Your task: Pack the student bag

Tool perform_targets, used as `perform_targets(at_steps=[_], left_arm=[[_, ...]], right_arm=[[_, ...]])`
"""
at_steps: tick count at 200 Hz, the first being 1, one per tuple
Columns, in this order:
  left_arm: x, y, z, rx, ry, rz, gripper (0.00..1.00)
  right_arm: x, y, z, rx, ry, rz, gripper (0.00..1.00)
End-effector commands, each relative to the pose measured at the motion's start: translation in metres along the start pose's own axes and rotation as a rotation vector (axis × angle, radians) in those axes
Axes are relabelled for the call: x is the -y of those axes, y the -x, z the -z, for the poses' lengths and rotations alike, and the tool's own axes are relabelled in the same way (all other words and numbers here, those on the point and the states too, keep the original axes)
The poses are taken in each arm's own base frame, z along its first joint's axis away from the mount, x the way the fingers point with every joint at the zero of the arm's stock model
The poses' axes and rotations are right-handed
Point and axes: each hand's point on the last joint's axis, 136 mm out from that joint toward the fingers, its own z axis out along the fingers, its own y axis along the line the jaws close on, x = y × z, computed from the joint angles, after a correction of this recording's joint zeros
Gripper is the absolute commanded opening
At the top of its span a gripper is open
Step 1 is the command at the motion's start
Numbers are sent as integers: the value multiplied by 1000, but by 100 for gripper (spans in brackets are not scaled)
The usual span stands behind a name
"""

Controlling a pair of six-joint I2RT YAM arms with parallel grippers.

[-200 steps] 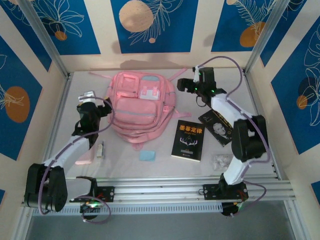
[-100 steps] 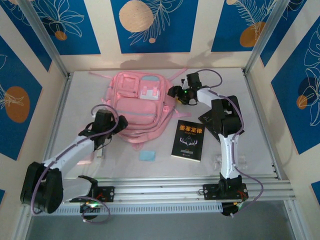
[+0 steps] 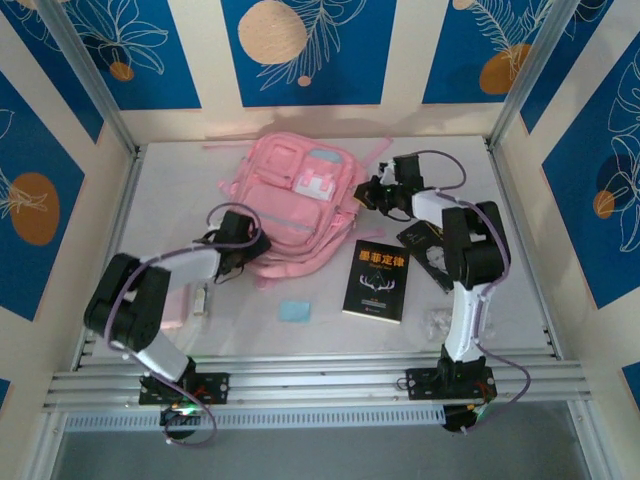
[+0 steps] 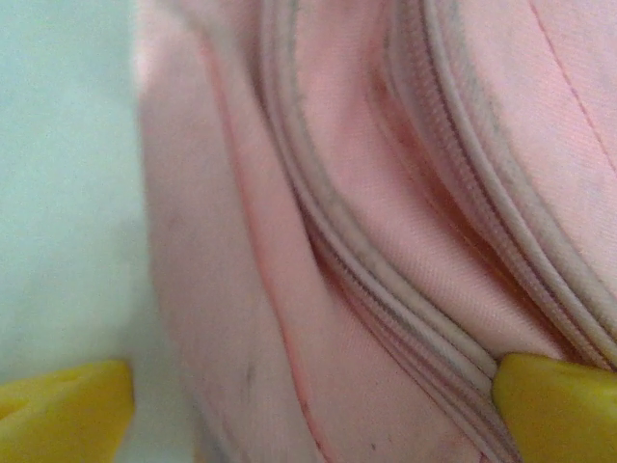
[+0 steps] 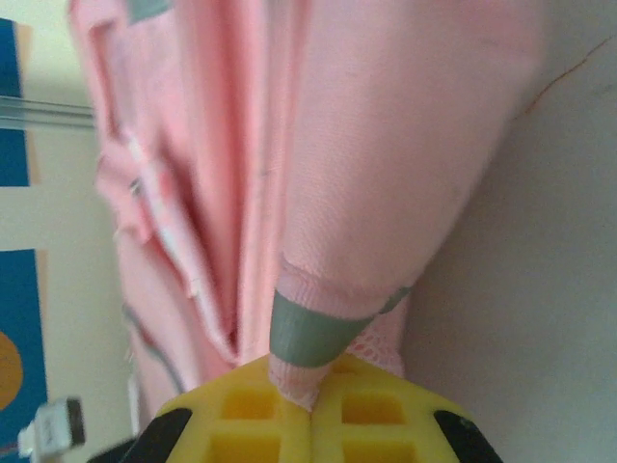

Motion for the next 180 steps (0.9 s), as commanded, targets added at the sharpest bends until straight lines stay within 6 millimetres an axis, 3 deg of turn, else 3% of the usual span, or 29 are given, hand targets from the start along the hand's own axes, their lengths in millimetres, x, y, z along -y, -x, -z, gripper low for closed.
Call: perform_targets(at_steps=[1,24,53,84,108,153,180], left_arm=[[68,54,-19,175,-180,-70,99],[94,77,-32,234,-225,-128,99],[120,102,-39,281,-240,-258,99],[134,108,-22,216,-243,-410,98],[130,87,10,98,-267,-518,91],[120,34,80,-9,-313,-601,89],[133,-2,102,-25,-430,-578,84]], right_arm=[[-52,-40,22,-93,125,30,0],[-42,-63,31,-84,69,-17,0],[-22,-86,26,-72,14,-192,0],[-18,-93,5,-12,47,-299,0],[-26,-93,-7,23,69,-321,0],[-27,-85,-27,57,96,-417,0],[-34,-80,-36,65,112,-446,0]])
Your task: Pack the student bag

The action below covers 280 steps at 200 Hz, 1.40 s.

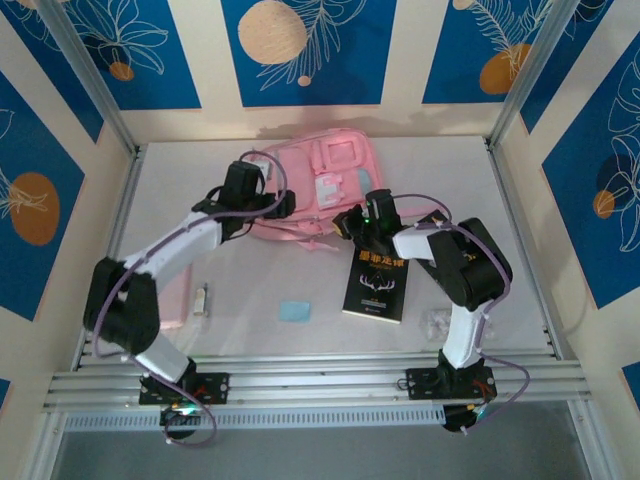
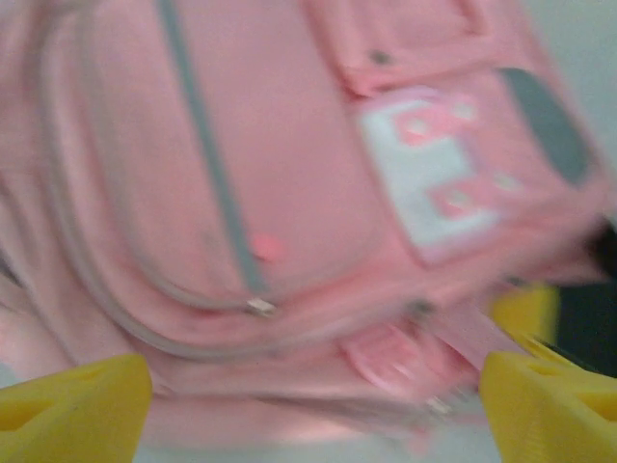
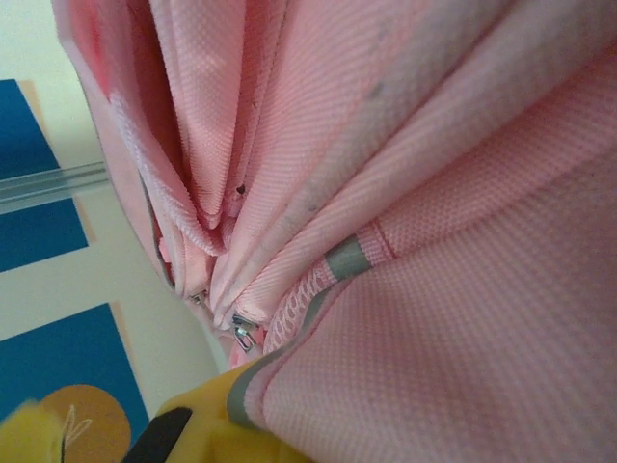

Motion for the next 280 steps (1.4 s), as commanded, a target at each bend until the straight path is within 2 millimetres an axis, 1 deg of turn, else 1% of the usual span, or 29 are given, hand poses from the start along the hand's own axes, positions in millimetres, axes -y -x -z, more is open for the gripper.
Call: perform_targets(at_steps=[1,11,19,38,59,85,98,122,134,151,167,183,205,225,249,266,280], left_arm=[[24,-45,6,-101,-94,7,84],[31,-54,3,-99,-111,8,80],[33,-62,0,-94,-106,4,78],[38,-74,-15,-81,-114,-7,75],[44,-75,-36,-46,-144,-40,69],[40,-71,-61,2,-117,-64,67],[40,-72,-71,28,-120,-59,65],[48,-81,-85,2,-161,-51,61],[48,-86,-90,-7,-159,-49,58],[48,-91,-94,-2,-144,-56,54],[40,-93,-100,11,-96,-52,52],[34,-91,-104,43,-66,-44,48],[40,-89,-108,35,-75,-35,44],[45,-98,-106,-24,-72,-32,44],[46,-117,-101,-101,-85,-5,44],[47,-122,-97,-131,-85,0,44],[44,-125,-94,-150,-68,-9,44]], right_arm=[[-28,0,-9,-13,85,-54,0],[-32,0,-9,-8,93,-56,0],[-35,-1,-9,-8,99,-58,0],[-42,-3,-9,-16,110,-54,0],[-45,-6,-8,-33,113,-58,0],[-43,-9,-6,-39,114,-73,0],[-46,-11,-5,-43,124,-75,0],[-50,-12,-4,-48,127,-70,0],[-53,-12,-3,-45,130,-65,0],[-53,-12,-3,-43,131,-72,0],[-54,-13,-3,-47,137,-79,0],[-53,-15,-3,-58,139,-95,0],[-51,-14,-4,-60,149,-143,0],[-52,-9,-3,-52,152,-153,0],[-56,-3,-2,-46,160,-155,0],[-58,2,0,-40,165,-159,0],[-57,4,0,-40,162,-160,0]])
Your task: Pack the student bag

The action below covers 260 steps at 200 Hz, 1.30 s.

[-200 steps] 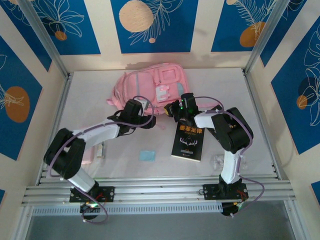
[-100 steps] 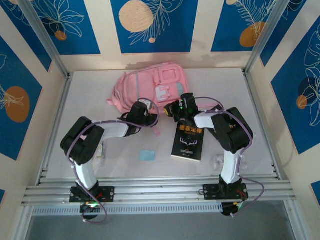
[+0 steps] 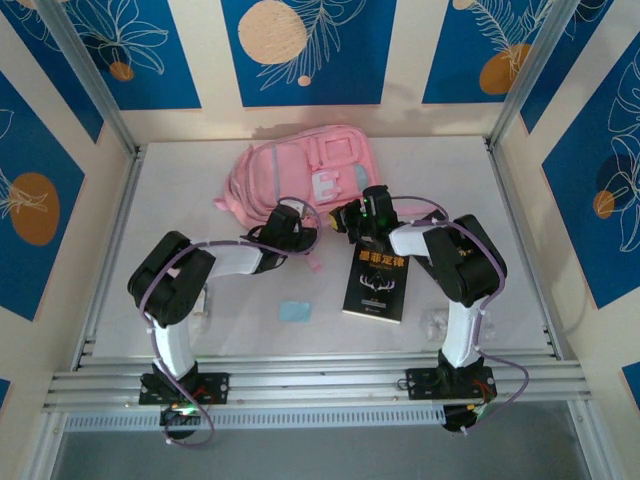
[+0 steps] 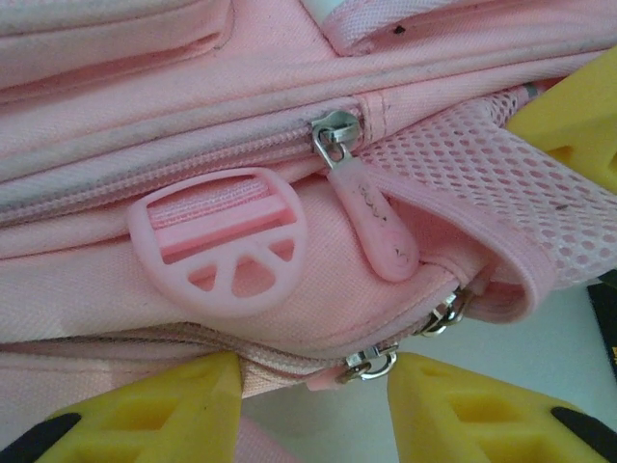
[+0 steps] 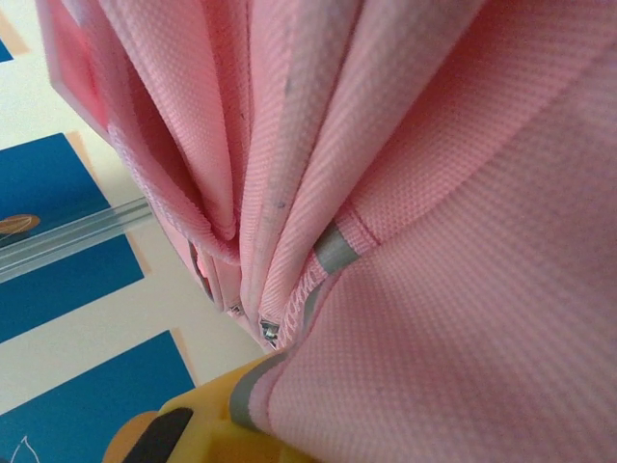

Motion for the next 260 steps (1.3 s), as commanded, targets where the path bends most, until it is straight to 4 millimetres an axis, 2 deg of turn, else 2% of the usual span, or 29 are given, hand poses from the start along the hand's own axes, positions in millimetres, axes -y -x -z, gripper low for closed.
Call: perform_targets(at_steps=[1,58,80,94,118,143,165,187,214,234,253,260], left_arm=[[16,-21,7,-105,-35,1,44],[19,-22,22,-157,-43,-2,44],[19,-23,23,-178,-34,8,45],[17,-20,19,-155,-22,3,46],[10,2,5,-48,22,-44,48],[22,33,-6,79,-18,-70,51],[24,46,-16,143,-19,-87,50],[19,43,-24,145,10,-107,44],[11,36,-21,140,32,-109,32],[9,35,-15,144,35,-105,19],[7,36,-8,143,42,-106,1],[5,36,-4,138,50,-107,0]], right_arm=[[-42,-8,5,-57,117,-8,0],[-30,1,1,-32,78,-14,0],[-23,3,-3,-31,70,-26,0],[-26,1,-3,-39,81,-21,0],[-31,-5,-3,-58,95,-21,0],[-32,-15,-3,-94,99,-27,0],[-28,-19,-2,-110,108,-55,0],[-27,-22,0,-129,122,-71,0],[-31,-22,4,-129,140,-76,0],[-32,-18,6,-120,139,-66,0],[-31,-13,7,-112,135,-54,0],[-29,-10,7,-109,130,-49,0]])
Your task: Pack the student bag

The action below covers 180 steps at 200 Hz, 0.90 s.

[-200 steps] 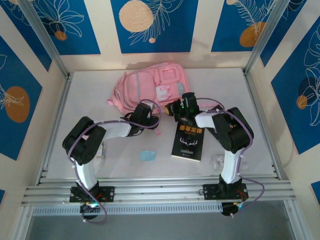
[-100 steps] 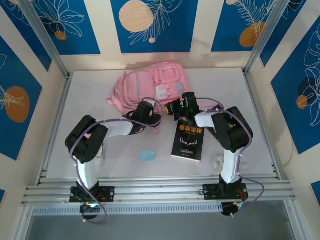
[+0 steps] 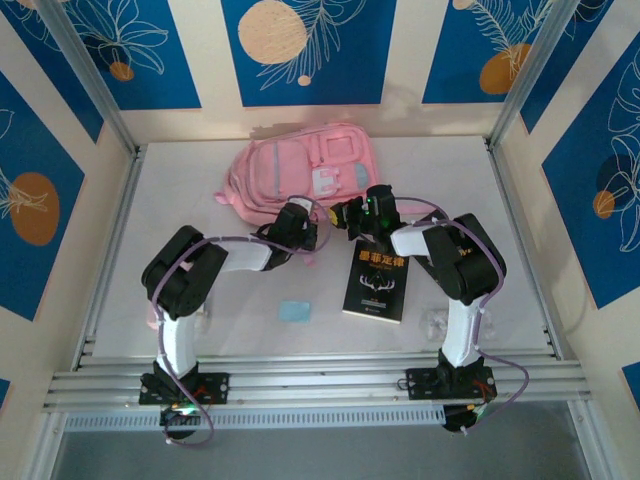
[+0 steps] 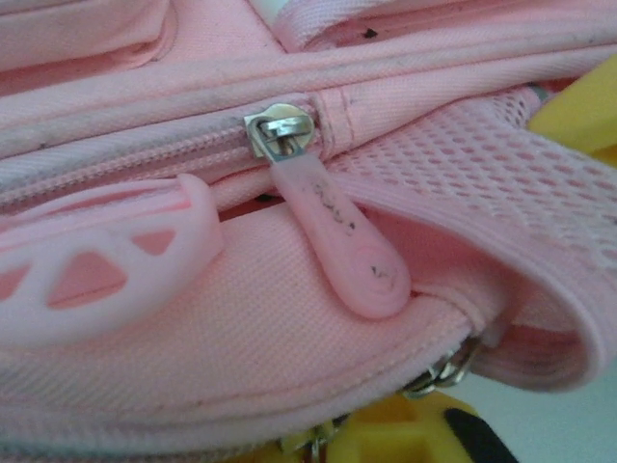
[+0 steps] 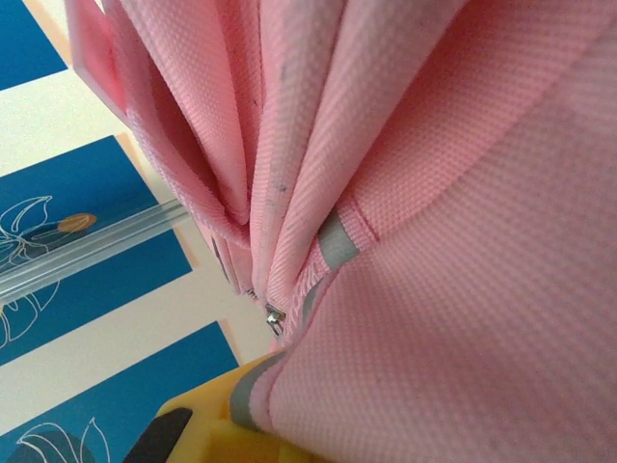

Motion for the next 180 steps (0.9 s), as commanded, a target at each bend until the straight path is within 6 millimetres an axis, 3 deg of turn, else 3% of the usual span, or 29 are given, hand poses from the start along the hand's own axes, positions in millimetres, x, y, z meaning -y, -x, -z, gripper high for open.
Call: perform_targets(at_steps=[1,24,63,94,122,140,180], left_arm=[[0,22,16,69,2,-4,0],[-12,17,25,15,14,0,0],[-44,-10,46,-135,22,42,0],[-75,-27,60,-214,64,67,0],[-89,-28,69,-245,94,71,0],[-75,-24,74,-276,34,56,0],[4,-25,87,-338,-181,-10,0]], right_arm=[[-16,-12,5,-80,47,20,0],[-6,0,11,-51,14,51,0],[9,27,29,26,-45,93,0],[10,40,35,48,-66,121,0],[9,51,37,67,-87,147,0],[5,69,39,120,-126,191,0],[-20,98,29,180,-125,273,0]])
